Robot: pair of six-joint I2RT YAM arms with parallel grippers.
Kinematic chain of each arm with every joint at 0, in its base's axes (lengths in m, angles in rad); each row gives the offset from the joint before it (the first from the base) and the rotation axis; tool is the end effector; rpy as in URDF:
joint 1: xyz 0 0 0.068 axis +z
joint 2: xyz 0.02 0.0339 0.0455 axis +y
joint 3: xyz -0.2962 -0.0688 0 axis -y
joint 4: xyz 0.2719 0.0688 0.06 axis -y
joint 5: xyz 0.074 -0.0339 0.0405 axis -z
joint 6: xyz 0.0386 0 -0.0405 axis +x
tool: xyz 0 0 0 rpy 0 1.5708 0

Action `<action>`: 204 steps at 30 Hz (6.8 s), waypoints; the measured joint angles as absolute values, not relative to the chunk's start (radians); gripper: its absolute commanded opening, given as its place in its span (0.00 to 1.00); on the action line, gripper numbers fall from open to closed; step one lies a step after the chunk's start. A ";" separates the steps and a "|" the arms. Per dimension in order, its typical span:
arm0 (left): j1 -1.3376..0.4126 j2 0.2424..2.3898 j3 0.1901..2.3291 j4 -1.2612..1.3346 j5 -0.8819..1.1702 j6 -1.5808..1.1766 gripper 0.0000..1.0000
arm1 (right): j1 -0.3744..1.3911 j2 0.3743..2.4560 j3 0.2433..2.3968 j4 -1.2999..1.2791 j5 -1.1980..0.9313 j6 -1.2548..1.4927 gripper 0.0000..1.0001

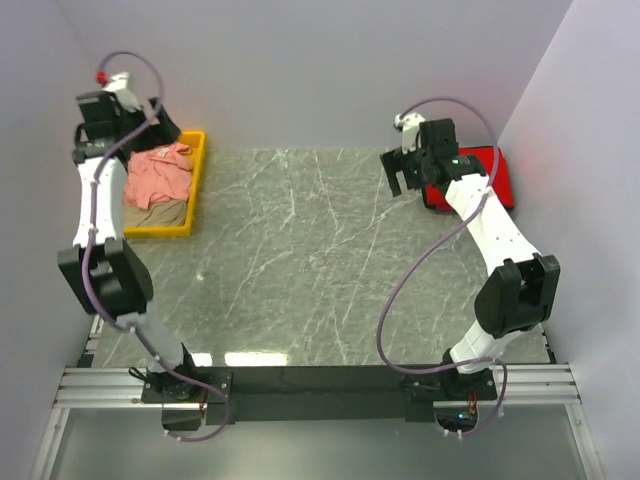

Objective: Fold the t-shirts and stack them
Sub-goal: Grab the tshirt from the pile, then move the tshirt to the center of the board, then flatten the tshirt out

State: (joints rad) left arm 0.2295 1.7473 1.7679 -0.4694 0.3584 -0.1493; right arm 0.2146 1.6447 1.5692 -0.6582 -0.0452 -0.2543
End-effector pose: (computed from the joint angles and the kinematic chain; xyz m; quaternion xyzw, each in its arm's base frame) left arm 0.4333 0.0873 0.4229 -0.0637 0.8361 -0.1298 0.5291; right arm 0.3915 0.0871 0.3728 -0.2211 0.8863 0.0126 0.4067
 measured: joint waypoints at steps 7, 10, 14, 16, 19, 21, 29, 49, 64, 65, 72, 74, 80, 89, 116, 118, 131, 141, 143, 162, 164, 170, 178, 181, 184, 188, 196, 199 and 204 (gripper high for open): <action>0.376 2.033 1.964 -0.393 0.373 -0.198 1.00 | 0.212 1.608 1.611 -0.543 -0.058 -0.260 1.00; 0.385 2.148 2.051 -0.395 0.346 -0.173 0.99 | 0.212 1.631 1.694 -0.570 -0.072 -0.261 1.00; 0.382 2.292 2.159 -0.385 0.289 -0.137 0.99 | 0.212 1.728 1.892 -0.624 -0.105 -0.259 1.00; 0.379 2.344 2.181 -0.382 0.276 -0.115 1.00 | 0.212 1.754 1.919 -0.627 -0.118 -0.257 1.00; 0.376 2.403 2.193 -0.382 0.261 -0.091 0.99 | 0.212 1.777 1.917 -0.659 -0.126 -0.255 1.00; 0.373 2.435 2.193 -0.387 0.244 -0.081 0.99 | 0.212 1.791 1.917 -0.678 -0.128 -0.254 1.00; 0.347 2.486 2.193 -0.405 0.185 0.021 0.72 | 0.212 1.804 1.908 -0.701 -0.123 -0.252 1.00; 0.323 2.266 2.182 -0.391 0.257 0.039 0.00 | 0.212 1.772 1.765 -0.700 -0.096 -0.252 0.93; 0.245 1.746 2.062 -0.235 0.632 -0.149 0.00 | 0.189 1.657 1.680 -0.698 -0.078 -0.250 0.89; 0.221 1.722 2.032 -0.232 0.664 -0.175 0.00 | 0.182 1.652 1.676 -0.701 -0.078 -0.250 0.89; -0.018 1.593 1.797 -0.208 0.815 -0.319 0.01 | 0.060 1.645 1.676 -0.735 -0.152 -0.248 0.89; -0.081 1.547 1.683 -0.184 0.854 -0.366 0.21 | 0.009 1.645 1.676 -0.765 -0.193 -0.249 0.89; -0.077 1.517 1.411 -0.175 0.907 -0.419 0.86 | -0.067 1.646 1.674 -0.870 -0.304 -0.269 0.88; 0.026 1.559 1.289 -0.348 0.823 -0.115 0.82 | -0.016 1.685 1.472 -0.923 -0.411 -0.267 0.85; -0.774 1.873 1.213 -0.207 0.491 0.703 0.08 | -0.122 1.900 1.497 -0.900 -0.518 -0.071 0.65; -0.762 1.865 1.213 -0.208 0.493 0.717 0.01 | -0.120 1.890 1.486 -0.902 -0.520 -0.072 0.63; -0.192 1.555 1.273 -0.359 0.681 0.454 0.01 | -0.079 1.868 1.447 -0.910 -0.562 -0.103 0.69; 0.075 1.753 1.097 -0.451 0.552 0.308 0.01 | 0.221 1.908 1.464 -0.890 -0.477 -0.124 0.71; 0.112 1.796 1.102 -0.462 0.541 0.274 0.01 | 0.271 1.943 1.473 -0.885 -0.446 -0.128 0.71; 0.167 1.847 1.248 -0.554 0.545 0.213 0.01 | 0.338 2.025 1.526 -0.928 -0.231 -0.199 0.00; 0.189 1.834 1.248 -0.584 0.560 0.219 0.01 | 0.263 1.973 1.526 -0.952 -0.222 -0.228 0.00; 0.221 1.746 1.211 -0.687 0.574 0.244 0.01 | 0.154 1.736 1.401 -0.977 -0.153 -0.339 0.00; 0.219 1.683 1.066 -0.798 0.548 0.310 0.18 | 0.177 1.685 1.102 -1.001 -0.112 -0.455 0.07; 0.233 1.677 1.061 -0.851 0.561 0.401 0.42 | 0.176 1.689 1.098 -1.027 -0.094 -0.472 0.37; 0.265 1.629 1.073 -0.903 0.610 0.515 0.73 | 0.161 1.682 1.126 -1.054 -0.076 -0.502 0.55; 0.257 1.494 1.129 -0.919 0.688 0.616 0.73 | 0.145 1.612 1.133 -1.070 -0.070 -0.546 0.63; -0.117 1.366 1.056 -0.696 0.709 0.584 0.72 | 0.141 1.382 0.976 -1.081 -0.045 -0.677 0.53; -0.168 1.415 1.032 -0.650 0.710 0.530 0.72 | 0.141 1.346 0.874 -1.054 -0.010 -0.723 0.58; -0.167 1.483 1.032 -0.594 0.709 0.458 0.73 | 0.141 1.245 0.763 -1.021 0.047 -0.789 0.63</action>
